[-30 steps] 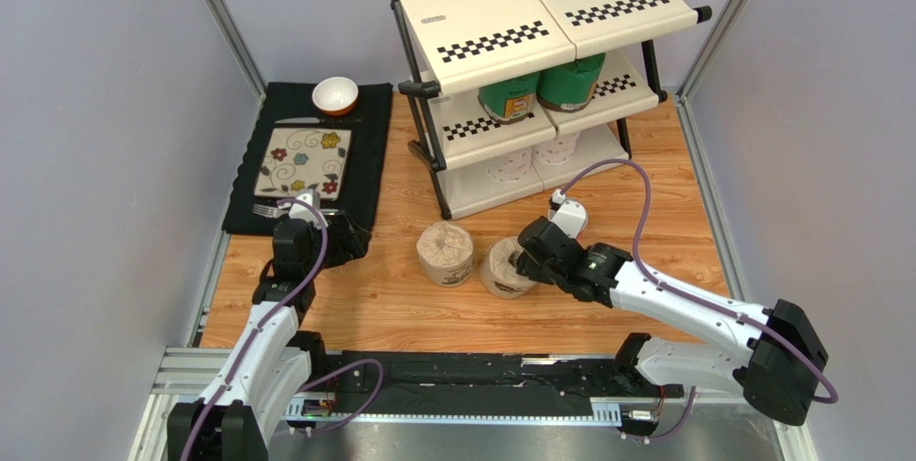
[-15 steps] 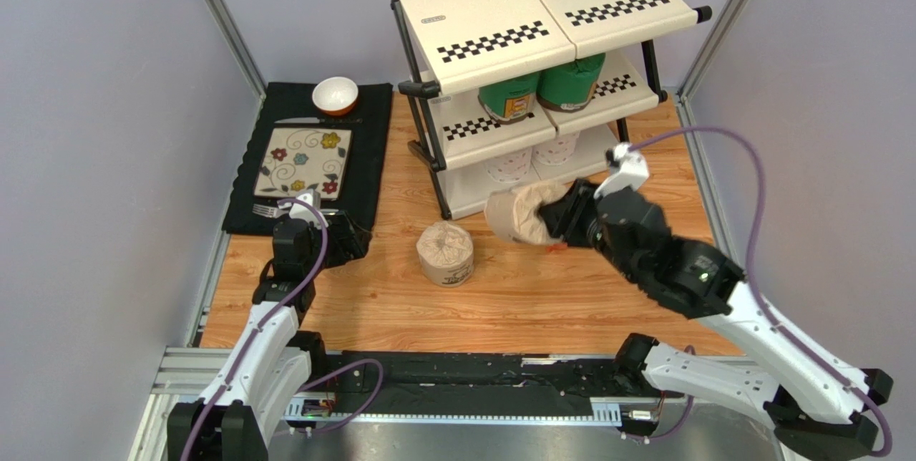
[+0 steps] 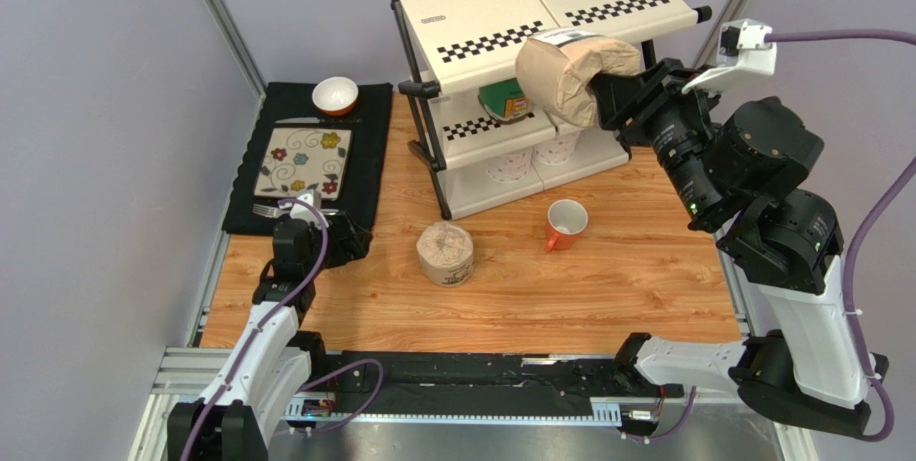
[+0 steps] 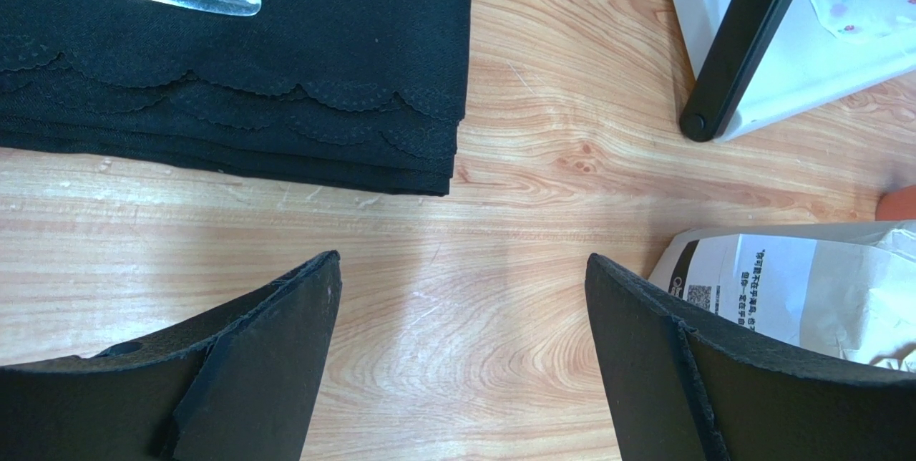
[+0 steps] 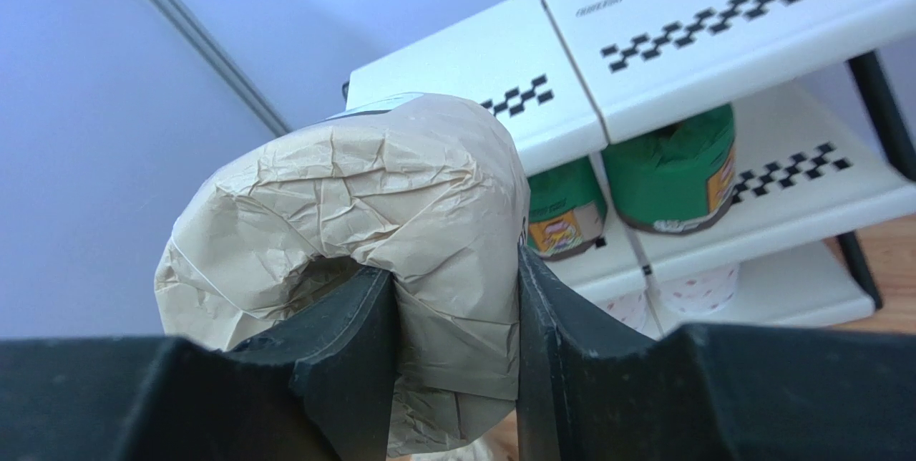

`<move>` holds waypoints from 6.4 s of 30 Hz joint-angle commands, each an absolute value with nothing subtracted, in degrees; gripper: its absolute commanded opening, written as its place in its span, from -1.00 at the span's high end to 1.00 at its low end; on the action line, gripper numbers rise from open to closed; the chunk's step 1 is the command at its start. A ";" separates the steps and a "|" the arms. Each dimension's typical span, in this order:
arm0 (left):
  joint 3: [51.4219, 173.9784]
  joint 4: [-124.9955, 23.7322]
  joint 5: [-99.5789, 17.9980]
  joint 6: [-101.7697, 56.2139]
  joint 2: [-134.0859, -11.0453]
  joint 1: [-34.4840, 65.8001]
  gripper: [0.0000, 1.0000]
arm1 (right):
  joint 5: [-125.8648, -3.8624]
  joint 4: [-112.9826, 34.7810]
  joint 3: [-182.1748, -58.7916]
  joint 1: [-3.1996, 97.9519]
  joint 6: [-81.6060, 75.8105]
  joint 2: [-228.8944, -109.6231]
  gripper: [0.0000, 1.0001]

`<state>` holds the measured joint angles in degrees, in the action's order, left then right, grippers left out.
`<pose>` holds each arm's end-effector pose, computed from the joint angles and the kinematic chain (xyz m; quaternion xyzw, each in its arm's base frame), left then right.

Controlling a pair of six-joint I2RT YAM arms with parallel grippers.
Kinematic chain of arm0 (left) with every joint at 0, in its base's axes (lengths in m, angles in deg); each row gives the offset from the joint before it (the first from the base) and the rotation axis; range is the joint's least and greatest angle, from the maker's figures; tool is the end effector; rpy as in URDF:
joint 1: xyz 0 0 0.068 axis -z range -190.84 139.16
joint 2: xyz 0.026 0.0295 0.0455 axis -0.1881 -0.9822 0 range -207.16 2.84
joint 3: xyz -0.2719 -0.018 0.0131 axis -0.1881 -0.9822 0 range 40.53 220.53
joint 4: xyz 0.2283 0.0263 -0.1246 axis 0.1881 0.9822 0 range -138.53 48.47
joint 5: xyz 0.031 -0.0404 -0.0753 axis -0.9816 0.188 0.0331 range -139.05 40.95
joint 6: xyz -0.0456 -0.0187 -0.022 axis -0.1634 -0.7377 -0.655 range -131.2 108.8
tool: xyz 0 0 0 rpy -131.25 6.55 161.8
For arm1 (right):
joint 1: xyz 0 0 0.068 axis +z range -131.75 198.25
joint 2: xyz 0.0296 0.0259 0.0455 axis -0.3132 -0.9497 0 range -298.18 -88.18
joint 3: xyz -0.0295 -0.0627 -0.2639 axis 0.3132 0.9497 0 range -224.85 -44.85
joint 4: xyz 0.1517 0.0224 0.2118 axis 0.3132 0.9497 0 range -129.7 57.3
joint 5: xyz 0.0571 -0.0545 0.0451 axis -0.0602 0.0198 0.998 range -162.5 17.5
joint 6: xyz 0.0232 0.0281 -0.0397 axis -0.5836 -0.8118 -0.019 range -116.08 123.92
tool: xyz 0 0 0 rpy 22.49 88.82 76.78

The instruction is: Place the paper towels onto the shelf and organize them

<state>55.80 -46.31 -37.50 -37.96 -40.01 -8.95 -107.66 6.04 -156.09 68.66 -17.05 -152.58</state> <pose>0.1656 -0.0127 0.1787 -0.1361 0.8514 -0.2078 0.4619 0.1004 0.0893 0.5734 0.0389 0.7005 0.2252 0.6761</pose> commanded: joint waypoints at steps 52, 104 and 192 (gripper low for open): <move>54.33 -49.50 -40.09 -38.36 -42.16 -9.17 -0.81 | -78.92 6.54 -182.57 27.39 -19.72 -182.48 0.21; 53.89 -49.32 -39.82 -38.53 -43.74 -9.26 -0.81 | -58.10 -13.23 -183.81 21.94 -29.48 -189.61 -0.51; 54.15 -49.67 -37.19 -39.59 -44.97 -9.26 -0.98 | -85.60 -20.45 -105.23 73.36 -38.18 -177.39 -0.49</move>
<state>53.59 -47.93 -38.22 -39.27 -44.97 -8.95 -85.85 -19.42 -104.88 73.32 -38.61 -177.04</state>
